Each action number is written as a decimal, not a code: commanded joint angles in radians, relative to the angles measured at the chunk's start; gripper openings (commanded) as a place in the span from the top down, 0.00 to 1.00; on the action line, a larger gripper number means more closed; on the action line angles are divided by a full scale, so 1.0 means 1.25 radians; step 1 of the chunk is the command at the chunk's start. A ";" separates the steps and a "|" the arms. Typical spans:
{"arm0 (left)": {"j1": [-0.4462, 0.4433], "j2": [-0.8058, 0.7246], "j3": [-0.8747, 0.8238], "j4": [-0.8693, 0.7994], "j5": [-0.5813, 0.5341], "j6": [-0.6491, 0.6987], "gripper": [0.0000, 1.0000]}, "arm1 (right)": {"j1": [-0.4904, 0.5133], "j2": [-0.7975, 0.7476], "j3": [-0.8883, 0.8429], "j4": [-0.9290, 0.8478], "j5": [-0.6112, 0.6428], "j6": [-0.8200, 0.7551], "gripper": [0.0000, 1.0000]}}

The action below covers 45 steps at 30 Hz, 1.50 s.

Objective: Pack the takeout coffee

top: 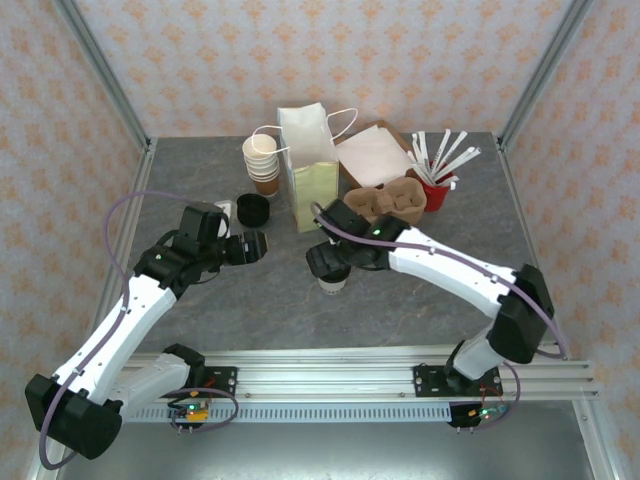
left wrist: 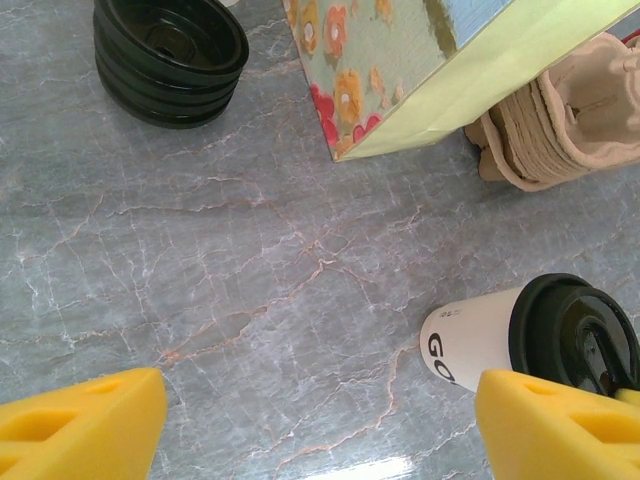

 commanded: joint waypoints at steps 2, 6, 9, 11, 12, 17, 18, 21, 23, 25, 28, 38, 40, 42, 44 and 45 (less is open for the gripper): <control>-0.005 -0.004 0.016 0.003 0.008 0.016 0.18 | -0.052 -0.072 -0.030 -0.013 -0.176 -0.223 0.08; -0.006 -0.001 0.021 0.001 0.008 0.016 0.18 | -0.085 -0.055 -0.021 -0.052 -0.224 -0.347 0.08; -0.006 -0.001 0.027 -0.006 0.006 0.016 0.18 | -0.096 -0.029 -0.010 -0.067 -0.225 -0.399 0.08; -0.006 -0.002 0.029 -0.010 0.004 0.018 0.18 | -0.096 -0.015 -0.013 -0.067 -0.225 -0.446 0.08; -0.006 -0.002 0.031 -0.010 0.004 0.018 0.18 | -0.096 -0.006 -0.011 -0.066 -0.219 -0.467 0.08; -0.006 -0.003 0.036 -0.015 0.004 0.022 0.18 | -0.101 0.057 0.030 -0.105 -0.209 -0.537 0.08; -0.006 -0.004 0.036 -0.017 0.003 0.022 0.18 | -0.101 0.066 0.036 -0.113 -0.215 -0.548 0.08; -0.007 -0.007 0.037 -0.018 0.000 0.026 0.18 | -0.102 0.087 0.047 -0.127 -0.225 -0.576 0.09; -0.006 -0.008 0.037 -0.020 -0.002 0.027 0.18 | -0.102 0.098 0.054 -0.128 -0.229 -0.586 0.11; -0.006 -0.008 0.037 -0.020 -0.003 0.028 0.18 | -0.102 0.107 0.063 -0.133 -0.232 -0.590 0.13; -0.006 -0.007 0.036 -0.020 -0.003 0.029 0.18 | -0.102 0.116 0.071 -0.139 -0.243 -0.595 0.16; -0.006 -0.005 0.036 -0.019 -0.007 0.031 0.18 | -0.102 0.131 0.084 -0.150 -0.239 -0.592 0.21; -0.006 -0.008 0.032 -0.021 -0.009 0.031 0.18 | -0.102 0.135 0.080 -0.148 -0.227 -0.588 0.21; -0.006 -0.010 0.030 -0.022 -0.011 0.031 0.18 | -0.102 0.139 0.080 -0.150 -0.216 -0.585 0.22; -0.006 -0.012 0.027 -0.023 -0.013 0.031 0.18 | -0.102 0.141 0.077 -0.150 -0.210 -0.582 0.24; -0.006 -0.013 0.026 -0.024 -0.013 0.031 0.18 | -0.102 0.140 0.075 -0.149 -0.208 -0.581 0.25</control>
